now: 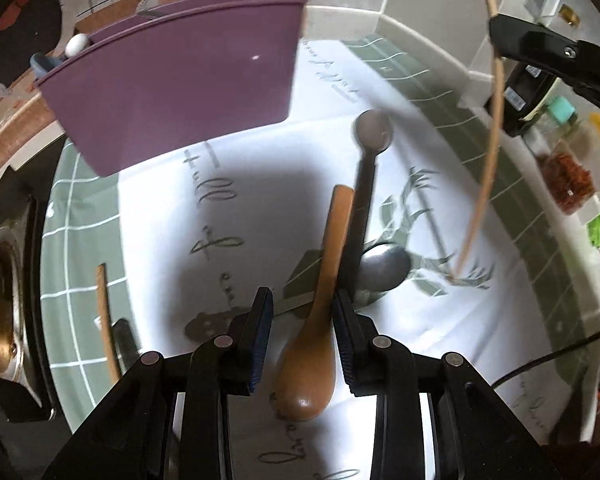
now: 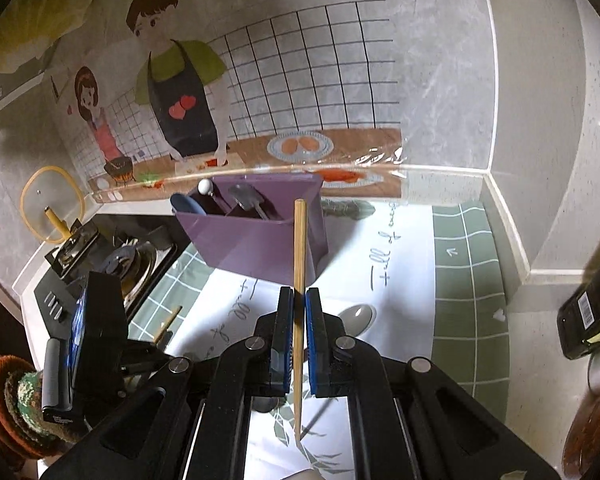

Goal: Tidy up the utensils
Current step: 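Carry the chopstick and wooden spoon up toward the purple holder with both tools, then lower the chopstick into the holder with the right tool while the left drops the wooden spoon in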

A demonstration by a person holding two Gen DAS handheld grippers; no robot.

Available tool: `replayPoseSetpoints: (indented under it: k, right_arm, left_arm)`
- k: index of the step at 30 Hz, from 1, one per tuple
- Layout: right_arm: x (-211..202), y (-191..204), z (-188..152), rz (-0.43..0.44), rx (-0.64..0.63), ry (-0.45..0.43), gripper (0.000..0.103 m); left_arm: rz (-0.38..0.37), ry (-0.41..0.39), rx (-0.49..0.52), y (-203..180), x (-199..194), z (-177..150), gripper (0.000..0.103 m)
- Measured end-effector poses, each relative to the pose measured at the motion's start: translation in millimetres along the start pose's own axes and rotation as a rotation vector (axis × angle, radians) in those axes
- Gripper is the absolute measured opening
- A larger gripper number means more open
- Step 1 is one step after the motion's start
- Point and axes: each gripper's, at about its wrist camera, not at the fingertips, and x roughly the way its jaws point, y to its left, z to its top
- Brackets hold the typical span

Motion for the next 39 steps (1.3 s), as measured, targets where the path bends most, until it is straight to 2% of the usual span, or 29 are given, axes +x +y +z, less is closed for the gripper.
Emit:
replayPoseSetpoints:
  k: [4, 6, 8, 11, 13, 16, 19, 23, 25, 26, 28, 29, 32, 36, 39]
  right_arm:
    - [3.0, 1.7, -1.7, 0.005, -0.009, 0.010, 0.006]
    - [4.6, 1.9, -1.6, 0.018, -0.005, 0.011, 0.006]
    - [7.8, 1.6, -1.5, 0.037, 0.006, 0.015, 0.006]
    - [14.5, 2.3, -1.4, 0.044, 0.011, 0.025, 0.006]
    - [19.3, 2.0, -2.7, 0.058, 0.021, 0.037, 0.006]
    - [23.7, 2.8, -5.6, 0.056, 0.023, 0.050, 0.006]
    - [25.1, 3.0, -9.9, 0.055, 0.027, 0.058, 0.006]
    - [25.3, 3.6, -16.0, 0.044, 0.025, 0.062, 0.006]
    - [24.7, 3.8, -18.8, 0.036, 0.027, 0.062, 0.006]
    - [23.9, 4.0, -19.8, 0.031, 0.027, 0.059, 0.006]
    - [21.2, 3.4, -20.6, 0.030, 0.032, 0.052, 0.006]
    - [19.1, 2.3, -21.1, 0.033, 0.037, 0.048, 0.006]
    - [10.2, 0.1, -22.0, 0.041, 0.050, 0.031, 0.006]
    - [-2.0, -0.6, -22.9, 0.056, 0.061, 0.011, 0.006]
    - [-12.3, 5.1, -23.0, 0.074, 0.053, -0.010, 0.006]
  left_arm:
    - [0.088, -0.002, -0.050, 23.9, -4.8, -9.5, 0.031]
    - [0.104, 0.000, -0.082, 37.7, -8.1, -15.3, 0.031]
    - [0.088, 0.008, -0.118, 52.3, -13.1, -23.8, 0.031]
    - [-0.022, 0.024, -0.131, 57.8, -19.6, -33.7, 0.031]
    - [-0.042, 0.022, -0.131, 56.3, -19.6, -34.7, 0.031]
    - [-0.002, 0.009, -0.142, 54.3, -15.6, -25.0, 0.031]
    - [-0.001, 0.009, -0.156, 57.1, -9.0, -9.7, 0.031]
    - [0.032, 0.029, -0.115, 50.1, 1.0, 8.3, 0.031]
    - [0.072, 0.044, -0.081, 42.4, 4.5, 13.9, 0.030]
    - [0.100, 0.049, -0.060, 37.4, 5.8, 14.6, 0.029]
    - [0.096, 0.045, -0.048, 30.1, 5.9, 13.0, 0.011]
    - [0.087, 0.041, -0.064, 29.4, 4.4, 10.3, 0.011]
    - [0.053, -0.039, -0.137, 32.9, -14.3, -1.8, 0.011]
    - [-0.019, -0.190, -0.257, 43.2, -60.3, -18.8, 0.011]
    - [-0.025, -0.301, -0.285, 43.4, -95.9, -24.4, 0.011]
